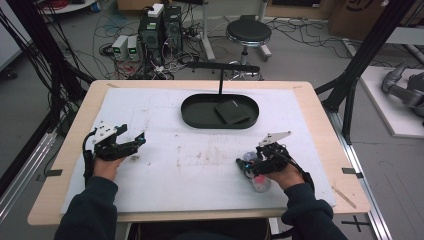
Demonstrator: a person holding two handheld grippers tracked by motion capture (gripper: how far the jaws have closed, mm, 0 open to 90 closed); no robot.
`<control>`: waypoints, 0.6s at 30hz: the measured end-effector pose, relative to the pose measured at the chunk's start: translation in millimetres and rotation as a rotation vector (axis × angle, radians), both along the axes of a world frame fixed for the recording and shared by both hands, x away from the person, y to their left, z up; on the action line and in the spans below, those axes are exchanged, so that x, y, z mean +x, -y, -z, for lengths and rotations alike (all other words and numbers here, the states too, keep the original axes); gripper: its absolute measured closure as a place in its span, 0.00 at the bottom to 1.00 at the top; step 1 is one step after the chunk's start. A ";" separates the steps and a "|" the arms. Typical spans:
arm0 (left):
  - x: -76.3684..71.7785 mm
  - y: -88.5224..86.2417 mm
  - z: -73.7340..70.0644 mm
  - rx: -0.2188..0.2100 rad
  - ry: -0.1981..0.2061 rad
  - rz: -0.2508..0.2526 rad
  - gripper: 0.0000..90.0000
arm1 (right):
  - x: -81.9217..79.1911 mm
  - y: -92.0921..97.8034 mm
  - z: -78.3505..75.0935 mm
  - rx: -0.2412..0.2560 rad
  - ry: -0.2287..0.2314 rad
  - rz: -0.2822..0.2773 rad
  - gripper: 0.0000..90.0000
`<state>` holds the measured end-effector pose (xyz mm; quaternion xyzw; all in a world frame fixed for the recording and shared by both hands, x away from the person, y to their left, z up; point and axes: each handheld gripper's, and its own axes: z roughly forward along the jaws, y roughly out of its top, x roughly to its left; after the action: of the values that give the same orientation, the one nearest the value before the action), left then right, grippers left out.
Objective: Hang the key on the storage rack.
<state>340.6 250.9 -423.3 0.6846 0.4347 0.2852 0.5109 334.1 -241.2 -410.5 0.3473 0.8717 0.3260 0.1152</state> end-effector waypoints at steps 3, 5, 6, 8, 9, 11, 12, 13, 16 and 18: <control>0.4 0.2 0.5 0.002 -0.004 0.005 0.26 | 3.5 0.6 1.7 0.026 -0.060 -0.002 0.41; 0.1 0.3 0.4 0.002 -0.004 0.005 0.26 | 5.1 2.2 1.9 0.047 -0.055 -0.015 0.58; -0.1 0.3 0.2 0.003 -0.004 0.004 0.26 | 3.7 2.7 -1.3 0.049 -0.023 -0.039 0.77; -0.5 0.2 0.1 0.004 -0.005 0.002 0.26 | 3.7 2.2 -3.7 0.038 -0.005 -0.058 0.82; -0.5 0.1 0.1 0.004 -0.005 0.001 0.26 | 3.8 2.3 -4.7 0.033 0.017 -0.073 0.97; -0.7 -0.2 -0.2 0.006 -0.004 -0.003 0.26 | 5.1 3.7 -7.5 0.035 0.037 -0.100 0.97; -0.7 -0.1 -0.3 0.004 -0.002 -0.005 0.26 | 6.0 4.6 -8.9 0.031 0.051 -0.112 0.97; -0.9 -0.5 -0.4 0.007 -0.003 -0.005 0.26 | 6.8 5.9 -11.2 0.031 0.067 -0.119 0.97; -0.4 -1.6 -0.3 0.005 0.000 -0.007 0.26 | 11.9 10.4 -18.1 0.036 0.133 -0.145 0.97; 0.3 -1.9 0.3 0.001 -0.003 -0.007 0.26 | 18.3 12.6 -23.2 0.037 0.162 -0.173 0.97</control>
<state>340.9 252.8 -423.6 0.6837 0.4377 0.2863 0.5089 352.4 -253.8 -387.3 0.2452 0.8801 0.3779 0.1501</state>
